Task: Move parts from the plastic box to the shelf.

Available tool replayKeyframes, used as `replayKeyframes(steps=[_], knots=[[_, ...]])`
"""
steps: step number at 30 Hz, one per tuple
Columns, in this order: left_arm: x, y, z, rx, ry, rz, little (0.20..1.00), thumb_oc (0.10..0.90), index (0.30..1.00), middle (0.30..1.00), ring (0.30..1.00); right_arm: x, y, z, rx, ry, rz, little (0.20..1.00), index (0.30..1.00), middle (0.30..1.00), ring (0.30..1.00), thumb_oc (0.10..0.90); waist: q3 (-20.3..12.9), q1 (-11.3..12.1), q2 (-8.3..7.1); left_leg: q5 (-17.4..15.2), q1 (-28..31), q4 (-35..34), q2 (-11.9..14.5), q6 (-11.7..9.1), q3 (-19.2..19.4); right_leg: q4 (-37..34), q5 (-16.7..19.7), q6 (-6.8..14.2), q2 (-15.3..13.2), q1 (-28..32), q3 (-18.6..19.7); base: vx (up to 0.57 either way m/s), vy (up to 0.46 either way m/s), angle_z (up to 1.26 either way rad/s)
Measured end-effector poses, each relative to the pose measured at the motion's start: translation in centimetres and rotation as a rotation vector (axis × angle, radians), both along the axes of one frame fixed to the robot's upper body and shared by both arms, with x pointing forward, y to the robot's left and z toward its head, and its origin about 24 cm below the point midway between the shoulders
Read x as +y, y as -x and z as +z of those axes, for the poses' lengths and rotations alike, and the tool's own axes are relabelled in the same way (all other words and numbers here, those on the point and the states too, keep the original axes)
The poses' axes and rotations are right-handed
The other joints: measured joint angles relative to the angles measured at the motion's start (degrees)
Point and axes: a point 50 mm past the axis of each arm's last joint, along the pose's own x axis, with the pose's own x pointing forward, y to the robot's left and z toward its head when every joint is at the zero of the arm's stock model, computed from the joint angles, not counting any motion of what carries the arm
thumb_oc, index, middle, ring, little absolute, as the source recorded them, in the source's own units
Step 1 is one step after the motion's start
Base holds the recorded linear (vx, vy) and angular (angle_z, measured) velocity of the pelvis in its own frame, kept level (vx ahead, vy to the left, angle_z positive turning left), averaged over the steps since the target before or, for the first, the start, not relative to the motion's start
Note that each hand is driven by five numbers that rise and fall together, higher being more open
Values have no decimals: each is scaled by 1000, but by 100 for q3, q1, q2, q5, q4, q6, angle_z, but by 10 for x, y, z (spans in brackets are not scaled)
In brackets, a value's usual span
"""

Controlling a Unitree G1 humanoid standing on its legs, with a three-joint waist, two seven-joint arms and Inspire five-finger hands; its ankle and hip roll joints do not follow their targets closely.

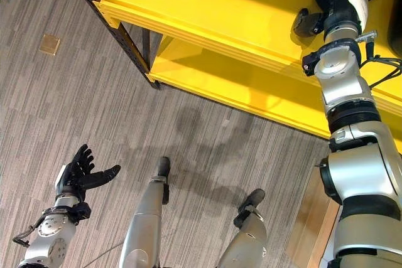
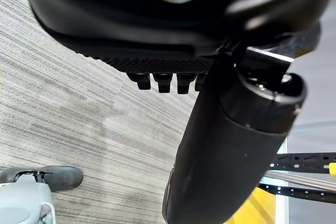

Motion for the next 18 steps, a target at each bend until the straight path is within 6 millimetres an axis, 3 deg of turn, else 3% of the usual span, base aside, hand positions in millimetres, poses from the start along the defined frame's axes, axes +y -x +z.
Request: replayKeyframes(steps=[11,16,18], knots=[[3,0,2,-8,0,14,1000,900,1000,1000,1000,28,-7,2,12,99,64,1000,1000,1000,1000,900,-2,5,-3,7,0,-31,-9,-8,-44,-31,12,5,12,53,-62,4,2,1],[2,0,2,-11,1,13,1000,900,1000,1000,1000,50,-9,6,12,147,142,1000,1000,1000,1000,900,-2,9,-3,17,1,-40,-5,-21,-48,-22,26,5,17,54,-69,0,0,0],[3,0,3,-13,1,15,1000,900,1000,1000,1000,69,-10,7,12,171,213,1000,1000,1000,1000,900,-2,7,-3,16,2,-43,-2,-21,-53,-17,28,3,18,54,-72,0,0,0]])
